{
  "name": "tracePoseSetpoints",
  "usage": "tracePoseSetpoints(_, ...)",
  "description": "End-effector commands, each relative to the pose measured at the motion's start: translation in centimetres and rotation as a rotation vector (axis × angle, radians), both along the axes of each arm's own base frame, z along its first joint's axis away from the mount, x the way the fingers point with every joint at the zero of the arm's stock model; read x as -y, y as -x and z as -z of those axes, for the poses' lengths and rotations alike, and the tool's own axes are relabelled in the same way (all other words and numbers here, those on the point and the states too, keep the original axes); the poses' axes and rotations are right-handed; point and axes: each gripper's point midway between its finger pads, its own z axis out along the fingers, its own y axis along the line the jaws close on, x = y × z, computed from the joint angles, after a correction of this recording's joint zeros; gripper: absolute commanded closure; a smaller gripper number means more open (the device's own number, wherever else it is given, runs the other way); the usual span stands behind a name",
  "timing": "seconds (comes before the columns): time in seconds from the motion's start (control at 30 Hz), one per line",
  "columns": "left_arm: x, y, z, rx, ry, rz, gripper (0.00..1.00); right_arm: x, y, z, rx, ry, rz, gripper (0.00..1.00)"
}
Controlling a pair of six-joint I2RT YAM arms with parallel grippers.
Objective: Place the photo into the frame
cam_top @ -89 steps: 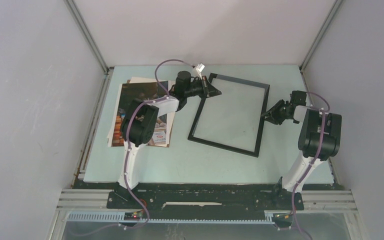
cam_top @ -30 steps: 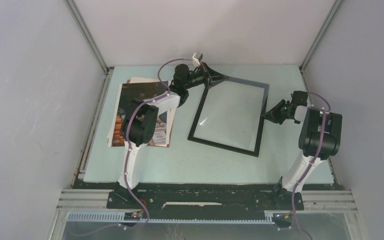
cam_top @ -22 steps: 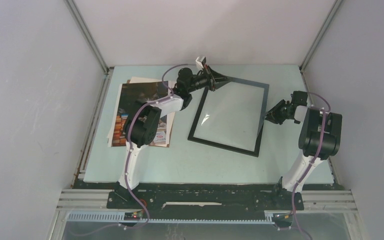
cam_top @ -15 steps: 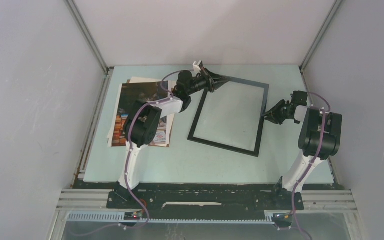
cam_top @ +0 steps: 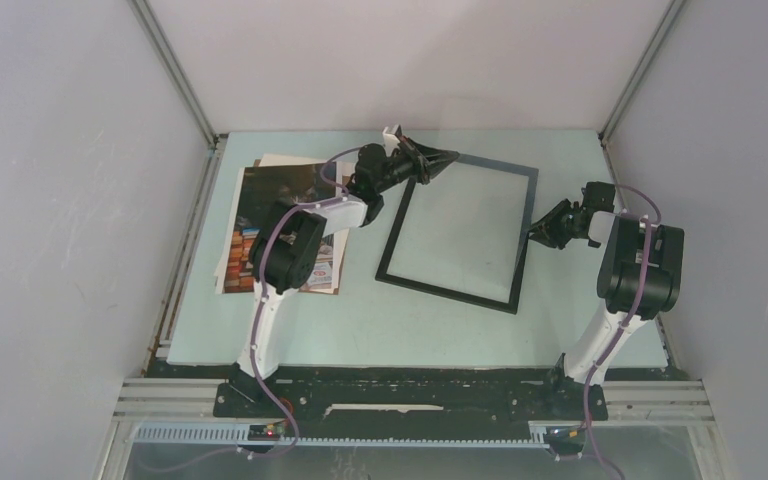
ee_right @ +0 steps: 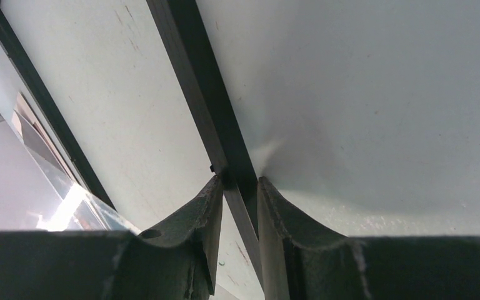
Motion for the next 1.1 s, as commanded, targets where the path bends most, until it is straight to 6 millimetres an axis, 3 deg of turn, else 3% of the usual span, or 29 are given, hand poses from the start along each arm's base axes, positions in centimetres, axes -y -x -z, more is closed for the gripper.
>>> tracePoseSetpoints(0.0,0.7,0.6,-4.6,0.088,0.06,-0.001,1.0,0.4,-0.5,-0.7,0.027,0.004,0.013,0.65)
tracePoseSetpoints(0.2,0.3,1.6,-3.9,0.068,0.041,-0.009,1.0,0.7,-0.3,-1.0,0.033,0.005,0.022,0.64)
tracePoseSetpoints(0.5,0.1,3.2,-7.2,0.118,0.054,0.017,1.0,0.6,0.8,-0.4,0.026,-0.056,0.043,0.58)
tracePoseSetpoints(0.77,-0.3,3.6,-7.3,0.107,0.05,-0.004,1.0,1.0,1.8,-1.9,0.065,-0.092,0.059,0.52)
tracePoseSetpoints(1.07,0.9,4.6,-6.5,0.087,0.037,0.006,1.0,1.0,2.1,-1.8,0.064,-0.091,0.059,0.53)
